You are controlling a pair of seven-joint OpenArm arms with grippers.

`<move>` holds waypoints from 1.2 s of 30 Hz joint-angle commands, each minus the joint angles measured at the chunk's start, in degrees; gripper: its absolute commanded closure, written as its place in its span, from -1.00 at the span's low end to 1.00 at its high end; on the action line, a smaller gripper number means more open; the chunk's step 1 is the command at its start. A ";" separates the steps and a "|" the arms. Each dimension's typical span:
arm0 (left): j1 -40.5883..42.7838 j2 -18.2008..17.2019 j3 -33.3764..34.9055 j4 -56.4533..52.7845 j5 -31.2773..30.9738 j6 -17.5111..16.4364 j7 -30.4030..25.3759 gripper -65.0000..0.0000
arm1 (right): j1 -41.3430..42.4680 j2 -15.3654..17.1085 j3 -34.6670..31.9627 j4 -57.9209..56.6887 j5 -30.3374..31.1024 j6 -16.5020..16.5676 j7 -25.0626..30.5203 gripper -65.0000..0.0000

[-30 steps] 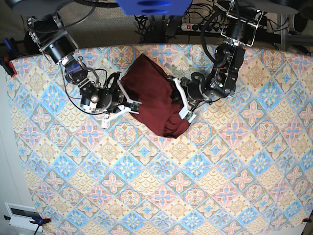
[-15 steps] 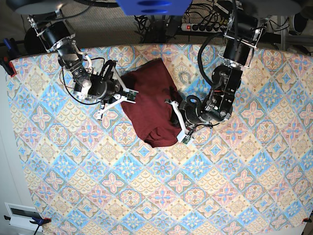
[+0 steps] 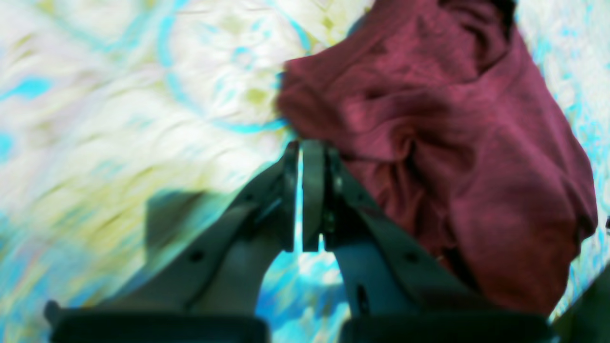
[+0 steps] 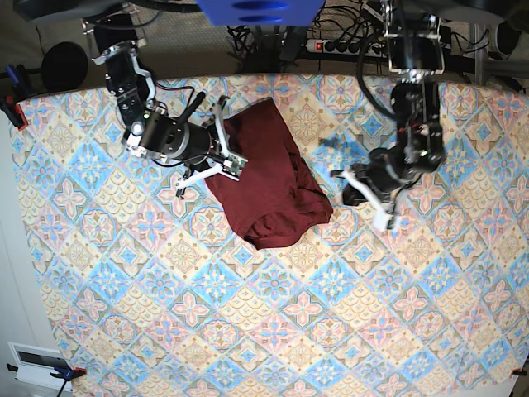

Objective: Layout the t-shirt on the table in an organized manner, then fold the t-shirt properly

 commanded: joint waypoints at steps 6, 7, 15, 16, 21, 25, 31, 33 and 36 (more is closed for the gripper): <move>6.19 -0.21 -6.48 6.52 -3.16 -0.34 -0.87 0.99 | 4.41 -5.84 0.03 -2.72 5.54 -0.10 3.32 0.99; 7.51 -0.21 -7.27 7.57 -3.16 -0.34 -0.87 0.99 | 5.03 -6.90 0.03 -3.87 6.25 -0.10 3.32 0.99; 11.73 -0.21 -11.67 9.33 -3.25 -0.34 -0.87 0.99 | 12.41 -14.28 -2.52 -17.14 6.60 -0.10 3.58 0.99; 12.00 -0.21 -11.93 9.33 -3.43 -0.34 -0.87 0.99 | 13.20 -15.43 -2.61 -18.99 6.60 -0.10 3.58 0.99; 12.08 -0.21 -12.02 9.24 -6.24 -0.34 -0.87 0.99 | 16.90 -19.12 -2.88 -27.60 6.51 -0.10 5.61 0.99; 11.73 -0.21 -12.02 9.24 -6.33 -0.34 -0.87 0.99 | 18.30 -20.26 -2.96 -34.28 6.51 -0.10 10.35 0.99; 11.73 -0.21 -11.93 9.24 -6.42 -0.34 -1.05 0.99 | 21.20 -20.26 -2.96 -43.78 6.51 -0.10 15.37 0.99; 11.73 -0.21 -11.93 9.06 -6.42 -0.34 -1.05 0.99 | 21.20 -20.26 -2.96 -45.80 6.42 -0.10 16.33 0.99; 11.65 -0.21 -11.93 9.06 -6.42 -0.34 -1.14 0.99 | 21.20 -20.26 -2.96 -48.26 6.42 -0.10 17.83 0.99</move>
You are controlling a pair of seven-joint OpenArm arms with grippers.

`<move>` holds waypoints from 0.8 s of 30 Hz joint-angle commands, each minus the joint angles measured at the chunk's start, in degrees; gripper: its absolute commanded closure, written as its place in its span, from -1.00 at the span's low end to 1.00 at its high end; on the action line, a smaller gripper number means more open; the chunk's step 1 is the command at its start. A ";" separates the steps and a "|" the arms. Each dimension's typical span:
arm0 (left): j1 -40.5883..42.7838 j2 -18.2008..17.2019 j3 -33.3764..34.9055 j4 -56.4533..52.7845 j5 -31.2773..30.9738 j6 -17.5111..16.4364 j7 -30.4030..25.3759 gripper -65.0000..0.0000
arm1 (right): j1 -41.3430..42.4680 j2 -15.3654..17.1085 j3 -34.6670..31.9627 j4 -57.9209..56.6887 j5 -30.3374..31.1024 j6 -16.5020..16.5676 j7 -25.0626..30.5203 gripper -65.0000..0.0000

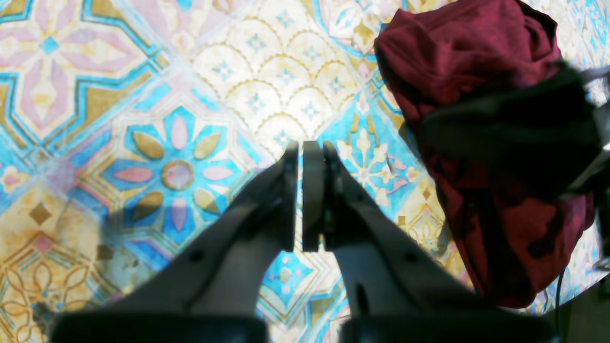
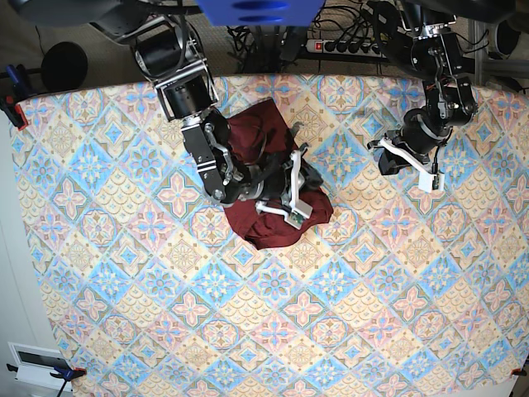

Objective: Layout the t-shirt on the table in an organized manner, then fold the t-shirt properly

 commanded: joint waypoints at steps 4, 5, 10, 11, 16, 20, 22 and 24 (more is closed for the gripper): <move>-0.64 -0.40 -0.04 0.87 -0.80 -0.34 -1.35 0.99 | 1.64 -0.19 0.07 -0.47 1.15 0.49 2.71 0.99; -0.64 -0.40 0.05 0.87 -0.80 -0.34 -1.35 0.99 | 1.55 -0.19 0.07 -0.73 1.15 0.49 2.62 0.99; -1.69 -0.32 0.22 0.78 -0.80 -0.34 -1.18 0.99 | -0.47 -0.11 0.07 -0.73 -3.77 0.49 2.62 0.99; -1.69 -0.32 0.22 0.78 -0.89 -0.34 -1.09 0.99 | -0.73 -0.11 0.25 -0.73 -6.32 0.49 2.71 0.99; -1.69 -0.32 -0.04 0.78 -3.70 -0.34 -1.00 0.99 | -3.19 -0.02 2.80 -0.12 -14.23 0.01 3.06 0.99; -1.52 -0.32 -0.04 0.78 -4.75 -0.34 -1.00 0.99 | -3.72 2.27 7.11 -0.03 -14.23 0.01 3.06 0.99; -1.52 -0.32 -0.04 0.78 -4.84 -0.34 -1.09 0.99 | -3.72 3.50 9.13 -0.03 -14.32 0.01 3.06 0.99; -1.61 -0.32 -0.04 0.78 -4.84 -0.34 -1.00 0.99 | -3.72 5.78 10.80 -0.03 -14.32 0.01 3.06 0.99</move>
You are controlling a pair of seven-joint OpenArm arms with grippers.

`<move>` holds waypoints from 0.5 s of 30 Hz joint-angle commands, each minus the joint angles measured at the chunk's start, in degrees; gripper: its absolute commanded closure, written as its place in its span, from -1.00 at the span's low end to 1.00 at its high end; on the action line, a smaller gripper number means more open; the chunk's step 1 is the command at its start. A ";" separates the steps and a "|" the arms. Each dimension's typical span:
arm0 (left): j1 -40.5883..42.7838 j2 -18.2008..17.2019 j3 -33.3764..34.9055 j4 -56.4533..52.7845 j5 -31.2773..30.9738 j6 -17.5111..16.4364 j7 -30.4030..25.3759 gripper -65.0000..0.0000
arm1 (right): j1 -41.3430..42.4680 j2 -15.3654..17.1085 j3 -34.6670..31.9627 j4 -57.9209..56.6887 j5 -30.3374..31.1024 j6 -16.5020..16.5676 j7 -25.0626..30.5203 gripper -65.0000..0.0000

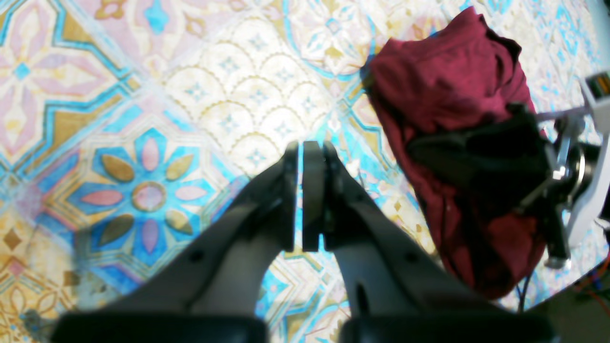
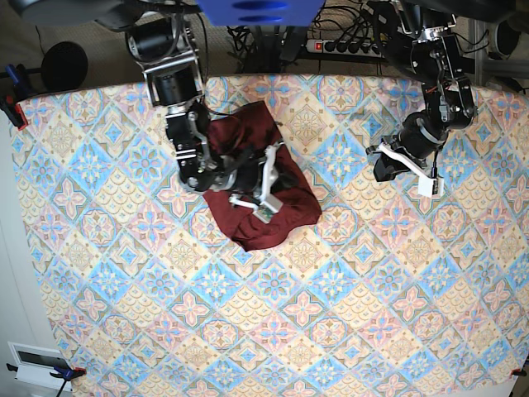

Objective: Layout the t-shirt on the table in an organized manner, then fold the t-shirt properly

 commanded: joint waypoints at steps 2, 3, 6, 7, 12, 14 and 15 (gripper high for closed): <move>-0.56 -0.32 -0.30 0.89 -0.80 -0.34 -1.07 0.99 | 0.50 3.06 2.13 -0.12 -5.36 -2.81 -4.72 0.99; -0.56 -0.32 -0.30 0.89 -0.80 -0.34 -1.07 0.99 | 0.50 3.85 3.01 -0.12 -5.36 -2.81 -4.63 0.99; -0.56 -0.32 -0.30 0.89 -0.80 -0.34 -1.16 0.99 | 0.50 5.78 5.82 -0.12 -5.36 -2.81 -4.63 0.99; -0.56 -0.32 -0.30 0.89 -0.80 -0.34 -1.16 0.99 | 0.50 6.31 6.70 -0.12 -5.36 -2.81 -4.63 0.99; -0.47 -0.32 -0.13 0.89 -0.80 -0.34 -1.16 0.99 | 2.96 9.30 10.39 -0.29 -5.36 -2.81 -3.23 0.99; -0.47 -0.32 -0.04 0.89 -0.80 -0.34 -1.16 0.99 | 4.10 10.62 10.66 -0.73 -5.36 -2.81 -2.52 0.99; -0.47 -0.32 -0.04 0.89 -0.80 -0.34 -1.16 0.99 | 4.80 10.97 10.66 -0.73 -5.36 -2.81 -2.35 0.99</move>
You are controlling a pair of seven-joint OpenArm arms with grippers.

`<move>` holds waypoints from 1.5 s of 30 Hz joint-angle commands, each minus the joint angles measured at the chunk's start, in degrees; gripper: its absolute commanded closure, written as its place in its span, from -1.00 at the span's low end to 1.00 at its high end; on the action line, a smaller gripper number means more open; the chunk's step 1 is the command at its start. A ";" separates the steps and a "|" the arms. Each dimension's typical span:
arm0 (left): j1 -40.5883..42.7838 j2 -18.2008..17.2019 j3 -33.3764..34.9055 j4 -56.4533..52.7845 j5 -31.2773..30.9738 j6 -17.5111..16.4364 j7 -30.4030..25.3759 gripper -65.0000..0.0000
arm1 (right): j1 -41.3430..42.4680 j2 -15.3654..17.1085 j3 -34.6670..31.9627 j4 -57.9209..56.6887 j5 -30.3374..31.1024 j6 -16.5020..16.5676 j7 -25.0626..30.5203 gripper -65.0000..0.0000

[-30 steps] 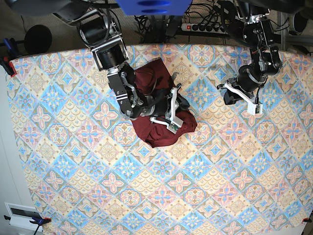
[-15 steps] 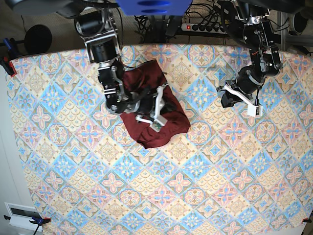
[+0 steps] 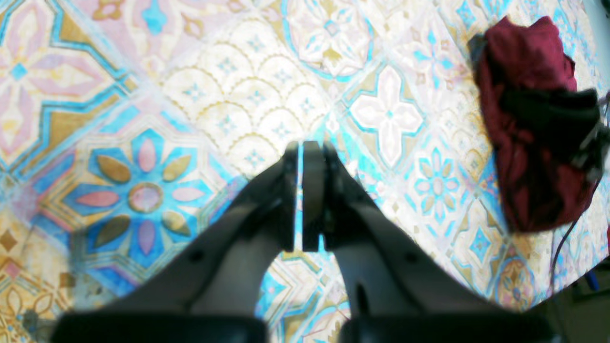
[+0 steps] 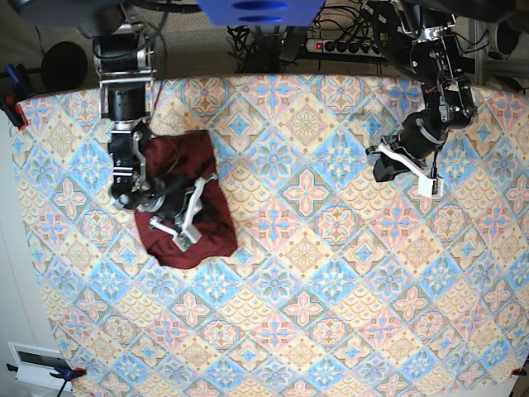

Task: Layout the t-shirt on the table in an organized manner, then fold the t-shirt properly
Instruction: 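Smooth the folded shirt flat with the right gripper and release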

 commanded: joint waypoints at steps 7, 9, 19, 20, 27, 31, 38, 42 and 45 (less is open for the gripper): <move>-0.38 -0.45 -0.13 0.89 -0.73 -0.34 -0.89 0.99 | 2.96 1.47 0.23 0.87 -2.89 -1.21 -2.83 0.99; -0.38 -0.45 -0.13 0.89 -0.73 -0.34 -0.89 0.99 | 2.87 1.47 0.23 1.83 -2.89 -1.21 -3.01 0.99; -0.47 -0.45 -0.04 0.89 -0.73 -0.34 -1.16 0.99 | -1.08 -0.99 1.02 26.36 -2.80 -1.21 -12.50 0.99; -0.47 -0.45 -0.04 0.89 -0.73 -0.34 -1.16 0.99 | -1.88 -0.99 1.55 28.82 -2.80 -1.21 -13.38 0.99; -0.64 -0.45 -0.04 0.89 -0.73 -0.34 -1.16 0.99 | -5.13 -0.55 6.91 34.36 -2.80 -1.21 -14.08 0.99; -0.64 -0.45 -0.04 0.89 -0.73 -0.34 -1.16 0.99 | -5.57 -0.47 10.87 30.76 -2.80 -1.13 -12.77 0.99; -0.73 1.05 -0.04 0.89 -0.56 -0.34 -0.98 0.99 | -5.66 2.26 10.96 18.27 -2.80 -1.13 -6.61 0.99; -0.73 1.05 -0.04 0.89 -0.56 -0.34 -0.98 0.99 | -6.18 1.91 10.78 16.69 -2.80 -1.13 -6.17 0.99; -0.73 1.05 -0.04 0.89 -0.56 -0.34 -0.98 0.99 | -8.12 1.64 10.69 16.78 -2.89 -1.13 -6.08 0.99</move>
